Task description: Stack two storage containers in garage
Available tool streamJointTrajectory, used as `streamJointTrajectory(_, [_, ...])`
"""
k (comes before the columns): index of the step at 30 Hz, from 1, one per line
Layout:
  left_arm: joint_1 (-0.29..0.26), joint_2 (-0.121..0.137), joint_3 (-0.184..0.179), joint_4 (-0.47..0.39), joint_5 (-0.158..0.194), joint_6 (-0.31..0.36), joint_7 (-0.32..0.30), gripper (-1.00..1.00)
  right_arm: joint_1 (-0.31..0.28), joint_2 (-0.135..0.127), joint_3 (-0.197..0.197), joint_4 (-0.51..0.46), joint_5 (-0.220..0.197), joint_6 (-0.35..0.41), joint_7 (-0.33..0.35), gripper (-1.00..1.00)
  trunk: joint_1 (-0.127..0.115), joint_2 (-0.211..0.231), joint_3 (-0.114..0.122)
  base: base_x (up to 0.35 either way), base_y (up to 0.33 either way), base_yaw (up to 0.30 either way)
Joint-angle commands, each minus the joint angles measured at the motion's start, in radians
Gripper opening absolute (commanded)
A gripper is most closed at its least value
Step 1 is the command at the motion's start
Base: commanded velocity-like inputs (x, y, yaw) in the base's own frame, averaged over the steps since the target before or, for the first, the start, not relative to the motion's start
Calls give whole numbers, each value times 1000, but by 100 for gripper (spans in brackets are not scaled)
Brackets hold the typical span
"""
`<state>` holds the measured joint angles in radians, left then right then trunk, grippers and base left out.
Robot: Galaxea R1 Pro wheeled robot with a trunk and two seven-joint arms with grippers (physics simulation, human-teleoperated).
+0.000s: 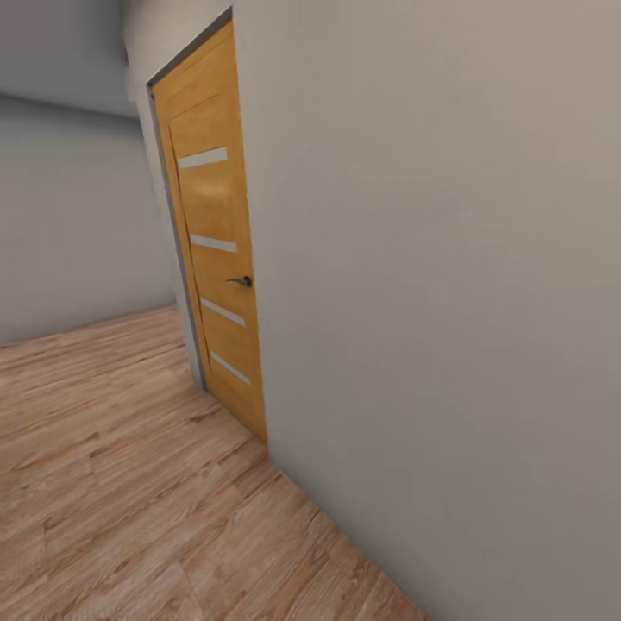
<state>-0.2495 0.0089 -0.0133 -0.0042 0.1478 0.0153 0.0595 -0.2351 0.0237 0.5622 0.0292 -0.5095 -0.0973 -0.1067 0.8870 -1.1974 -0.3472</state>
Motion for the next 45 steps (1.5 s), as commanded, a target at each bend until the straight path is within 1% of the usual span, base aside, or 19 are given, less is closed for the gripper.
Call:
streamJointTrajectory(1, [-1, 0, -2, 0, 9, 2, 2, 100, -1, 1, 8, 3, -9, -5, -1, 100, 0, -1, -1, 0, 0, 270])
streamJointTrajectory(45, [-1, -1, -2, 0, 9, 2, 2, 100, -1, 1, 8, 3, -9, -5, -1, 100, 0, -1, -1, 0, 0, 270])
